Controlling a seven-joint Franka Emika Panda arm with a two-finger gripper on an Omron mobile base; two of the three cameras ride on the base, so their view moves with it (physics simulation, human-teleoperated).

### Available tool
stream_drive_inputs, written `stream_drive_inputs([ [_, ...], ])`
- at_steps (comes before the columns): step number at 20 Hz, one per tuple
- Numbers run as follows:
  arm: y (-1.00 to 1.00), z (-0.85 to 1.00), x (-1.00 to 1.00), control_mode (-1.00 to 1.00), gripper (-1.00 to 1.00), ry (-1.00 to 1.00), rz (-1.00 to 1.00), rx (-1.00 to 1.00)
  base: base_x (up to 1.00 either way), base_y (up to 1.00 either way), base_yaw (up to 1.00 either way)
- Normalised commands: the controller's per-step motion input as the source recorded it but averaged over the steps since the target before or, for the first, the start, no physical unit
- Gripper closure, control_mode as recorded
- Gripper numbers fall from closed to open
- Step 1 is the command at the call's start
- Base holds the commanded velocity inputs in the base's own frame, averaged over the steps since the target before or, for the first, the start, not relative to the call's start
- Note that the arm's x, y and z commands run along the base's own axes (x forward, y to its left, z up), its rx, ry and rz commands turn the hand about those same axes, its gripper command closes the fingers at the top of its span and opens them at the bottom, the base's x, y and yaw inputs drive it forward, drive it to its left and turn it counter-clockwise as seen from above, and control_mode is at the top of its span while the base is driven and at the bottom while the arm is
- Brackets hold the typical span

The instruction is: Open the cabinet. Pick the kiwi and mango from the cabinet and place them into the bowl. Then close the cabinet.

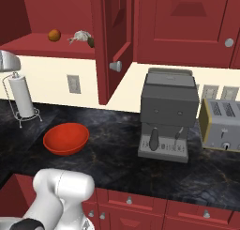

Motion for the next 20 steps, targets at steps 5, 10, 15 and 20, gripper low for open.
stream_drive_inputs([
  [5,-0.09,0.39,0.13,-1.0,-1.0,-0.13,-0.23,0.0,0.0,0.0,0.0],
  [10,-0.01,0.24,0.35,-1.0,-1.0,-0.13,-0.06,0.0,0.0,0.0,0.0],
  [15,-0.07,0.02,0.72,-1.0,-1.0,-0.02,-0.02,0.0,0.0,0.0,0.0],
  [20,-0.1,0.0,0.81,-1.0,-1.0,0.0,0.0,0.05,0.0,0.0,0.0],
])
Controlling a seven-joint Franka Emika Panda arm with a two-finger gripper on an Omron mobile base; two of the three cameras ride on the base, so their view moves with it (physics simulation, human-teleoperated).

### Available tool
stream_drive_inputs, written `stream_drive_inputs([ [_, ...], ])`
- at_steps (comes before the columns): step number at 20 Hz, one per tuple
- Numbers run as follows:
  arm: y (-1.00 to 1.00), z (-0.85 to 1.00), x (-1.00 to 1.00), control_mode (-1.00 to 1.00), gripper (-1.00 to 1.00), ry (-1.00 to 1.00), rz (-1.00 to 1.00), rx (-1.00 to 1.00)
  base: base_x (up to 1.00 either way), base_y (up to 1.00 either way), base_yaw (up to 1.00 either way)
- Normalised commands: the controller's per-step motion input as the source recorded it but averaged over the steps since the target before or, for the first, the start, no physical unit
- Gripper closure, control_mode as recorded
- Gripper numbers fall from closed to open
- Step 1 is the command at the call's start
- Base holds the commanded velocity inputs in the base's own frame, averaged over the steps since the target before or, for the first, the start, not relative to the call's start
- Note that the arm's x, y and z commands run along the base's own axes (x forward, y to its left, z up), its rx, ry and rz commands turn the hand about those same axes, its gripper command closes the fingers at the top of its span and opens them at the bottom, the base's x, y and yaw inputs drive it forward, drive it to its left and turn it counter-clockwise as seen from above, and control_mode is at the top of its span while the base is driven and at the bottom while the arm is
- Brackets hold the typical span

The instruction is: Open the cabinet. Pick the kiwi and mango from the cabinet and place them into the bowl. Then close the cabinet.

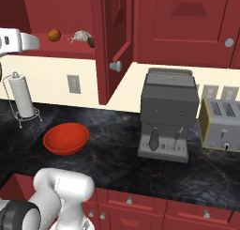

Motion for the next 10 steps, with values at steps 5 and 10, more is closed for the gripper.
stream_drive_inputs([
  [5,-0.08,0.0,0.75,-1.0,-1.0,0.0,0.0,0.13,0.0,0.0,0.0],
  [10,0.0,0.0,0.67,-1.0,-1.0,0.0,0.0,0.22,0.0,0.0,0.0],
])
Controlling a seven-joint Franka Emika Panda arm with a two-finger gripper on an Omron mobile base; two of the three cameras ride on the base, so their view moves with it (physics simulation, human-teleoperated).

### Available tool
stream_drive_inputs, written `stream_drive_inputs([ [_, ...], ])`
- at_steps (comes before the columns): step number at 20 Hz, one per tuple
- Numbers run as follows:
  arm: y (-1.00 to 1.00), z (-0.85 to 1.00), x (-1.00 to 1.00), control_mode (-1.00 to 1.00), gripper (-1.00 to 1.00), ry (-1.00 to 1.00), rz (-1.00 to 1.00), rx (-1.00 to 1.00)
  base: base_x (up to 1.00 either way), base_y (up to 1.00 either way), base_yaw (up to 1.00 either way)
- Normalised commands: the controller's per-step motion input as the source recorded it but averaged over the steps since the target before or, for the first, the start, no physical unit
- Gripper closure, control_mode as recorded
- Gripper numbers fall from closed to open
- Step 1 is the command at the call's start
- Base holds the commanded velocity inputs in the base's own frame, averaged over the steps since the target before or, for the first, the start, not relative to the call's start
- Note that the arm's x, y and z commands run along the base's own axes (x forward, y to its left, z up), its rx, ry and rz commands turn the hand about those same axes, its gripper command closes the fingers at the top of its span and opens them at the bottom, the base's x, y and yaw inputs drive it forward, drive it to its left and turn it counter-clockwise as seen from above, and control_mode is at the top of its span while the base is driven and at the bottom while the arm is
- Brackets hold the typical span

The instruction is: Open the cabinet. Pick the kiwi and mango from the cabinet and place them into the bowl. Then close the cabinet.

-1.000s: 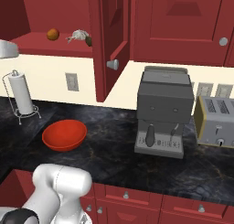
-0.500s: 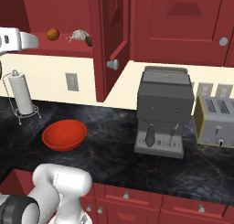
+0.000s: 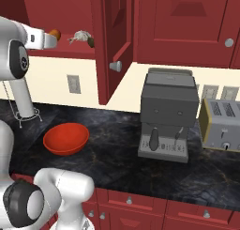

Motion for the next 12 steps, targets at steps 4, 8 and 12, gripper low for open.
stream_drive_inputs([
  [4,0.0,0.0,0.53,-1.0,-1.0,0.01,0.0,0.2,0.0,0.0,0.0],
  [8,0.09,-0.01,0.53,-1.0,-1.0,0.04,0.0,0.11,0.0,0.0,0.0],
  [12,0.25,0.0,0.45,-1.0,-1.0,0.1,0.0,0.06,0.0,0.0,0.0],
])
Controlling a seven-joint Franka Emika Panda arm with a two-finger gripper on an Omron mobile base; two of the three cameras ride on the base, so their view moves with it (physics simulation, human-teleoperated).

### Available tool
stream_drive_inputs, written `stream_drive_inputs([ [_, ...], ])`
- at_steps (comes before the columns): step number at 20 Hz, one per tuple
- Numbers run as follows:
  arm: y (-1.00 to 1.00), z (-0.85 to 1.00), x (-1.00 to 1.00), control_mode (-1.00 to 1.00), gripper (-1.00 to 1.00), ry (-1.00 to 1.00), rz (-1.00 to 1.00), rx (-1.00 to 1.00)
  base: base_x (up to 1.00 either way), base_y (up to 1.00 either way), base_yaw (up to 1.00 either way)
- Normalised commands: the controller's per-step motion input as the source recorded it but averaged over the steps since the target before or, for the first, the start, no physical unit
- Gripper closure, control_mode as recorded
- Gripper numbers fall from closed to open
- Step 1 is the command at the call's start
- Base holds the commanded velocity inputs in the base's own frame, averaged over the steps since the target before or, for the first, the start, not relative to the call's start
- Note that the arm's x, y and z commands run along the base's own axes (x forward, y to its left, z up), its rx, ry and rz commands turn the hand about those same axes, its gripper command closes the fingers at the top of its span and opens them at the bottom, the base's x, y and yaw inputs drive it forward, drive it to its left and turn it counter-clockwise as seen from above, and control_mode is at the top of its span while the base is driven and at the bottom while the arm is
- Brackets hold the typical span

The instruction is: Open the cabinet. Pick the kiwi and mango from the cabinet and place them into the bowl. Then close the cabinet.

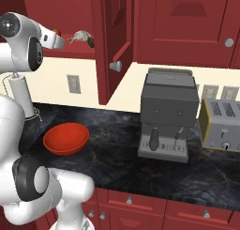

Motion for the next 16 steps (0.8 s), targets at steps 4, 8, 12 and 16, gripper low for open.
stream_drive_inputs([
  [4,0.39,0.0,0.35,-1.0,-1.0,0.12,0.0,0.01,0.0,0.0,0.0],
  [8,0.27,0.0,0.21,-1.0,-1.0,0.06,0.01,0.01,0.0,0.0,0.0],
  [12,0.02,0.0,0.0,-1.0,-1.0,0.01,0.0,0.0,0.0,0.0,0.0],
  [16,0.0,-0.06,0.01,-1.0,-1.0,0.0,0.0,-0.01,0.0,0.0,0.0],
])
